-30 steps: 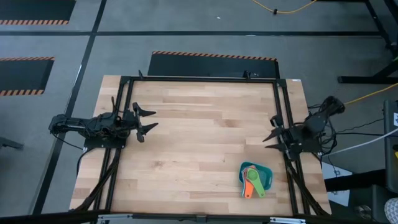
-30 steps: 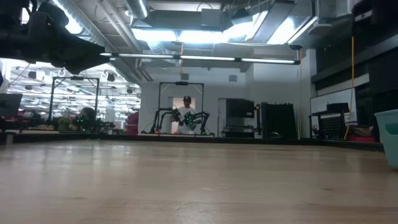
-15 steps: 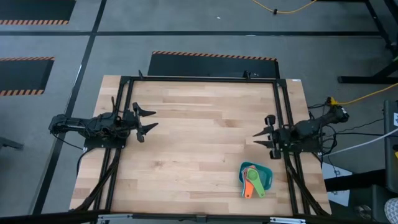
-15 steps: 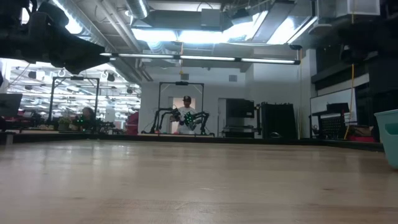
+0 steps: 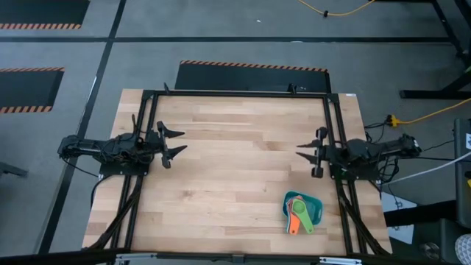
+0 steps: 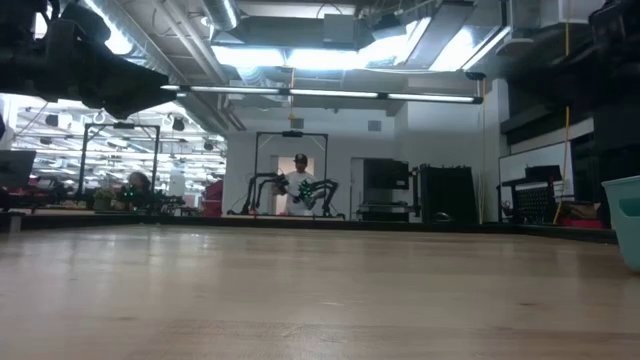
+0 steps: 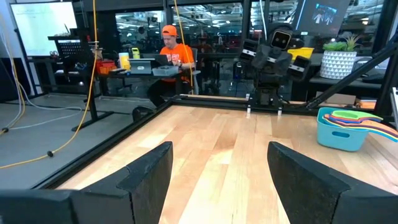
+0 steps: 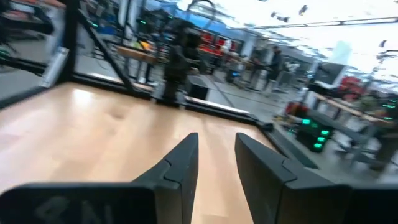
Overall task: Nest measuring cups in basket
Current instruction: Return to Home Position
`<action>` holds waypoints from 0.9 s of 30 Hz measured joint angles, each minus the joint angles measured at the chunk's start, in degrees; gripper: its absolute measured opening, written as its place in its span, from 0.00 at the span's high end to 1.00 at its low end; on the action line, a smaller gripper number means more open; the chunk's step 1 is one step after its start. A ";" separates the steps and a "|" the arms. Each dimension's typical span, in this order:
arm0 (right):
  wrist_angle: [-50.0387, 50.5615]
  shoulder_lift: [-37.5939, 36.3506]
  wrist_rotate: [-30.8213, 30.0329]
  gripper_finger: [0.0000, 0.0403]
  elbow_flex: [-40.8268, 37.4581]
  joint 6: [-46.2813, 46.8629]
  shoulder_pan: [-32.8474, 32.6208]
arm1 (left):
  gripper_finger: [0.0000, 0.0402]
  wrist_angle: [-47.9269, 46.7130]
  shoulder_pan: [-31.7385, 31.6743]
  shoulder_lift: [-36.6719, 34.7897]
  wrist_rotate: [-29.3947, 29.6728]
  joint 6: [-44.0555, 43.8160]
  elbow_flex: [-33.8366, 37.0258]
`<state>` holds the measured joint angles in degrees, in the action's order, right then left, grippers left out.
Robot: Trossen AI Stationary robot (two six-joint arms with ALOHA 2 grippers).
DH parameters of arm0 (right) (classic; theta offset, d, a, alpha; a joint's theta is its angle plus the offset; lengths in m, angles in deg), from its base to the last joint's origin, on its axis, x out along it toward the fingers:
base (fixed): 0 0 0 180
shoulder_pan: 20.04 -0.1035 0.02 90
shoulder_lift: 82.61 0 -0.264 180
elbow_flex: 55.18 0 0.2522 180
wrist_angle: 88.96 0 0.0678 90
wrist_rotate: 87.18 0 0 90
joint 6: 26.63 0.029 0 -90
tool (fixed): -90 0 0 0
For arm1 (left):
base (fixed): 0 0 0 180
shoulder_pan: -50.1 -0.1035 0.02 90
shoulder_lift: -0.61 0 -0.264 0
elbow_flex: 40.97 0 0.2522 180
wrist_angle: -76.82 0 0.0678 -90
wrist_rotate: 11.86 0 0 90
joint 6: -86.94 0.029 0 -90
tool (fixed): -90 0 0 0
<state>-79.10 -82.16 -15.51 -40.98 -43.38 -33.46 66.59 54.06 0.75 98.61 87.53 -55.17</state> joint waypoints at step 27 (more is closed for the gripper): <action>2.67 0.63 18.93 0.72 0.04 2.96 20.46 | 0.36 0.00 0.00 0.00 0.00 0.01 0.00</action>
<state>-76.44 -81.53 3.42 -40.93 -40.41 -13.00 66.59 54.06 0.75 98.61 87.54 -55.17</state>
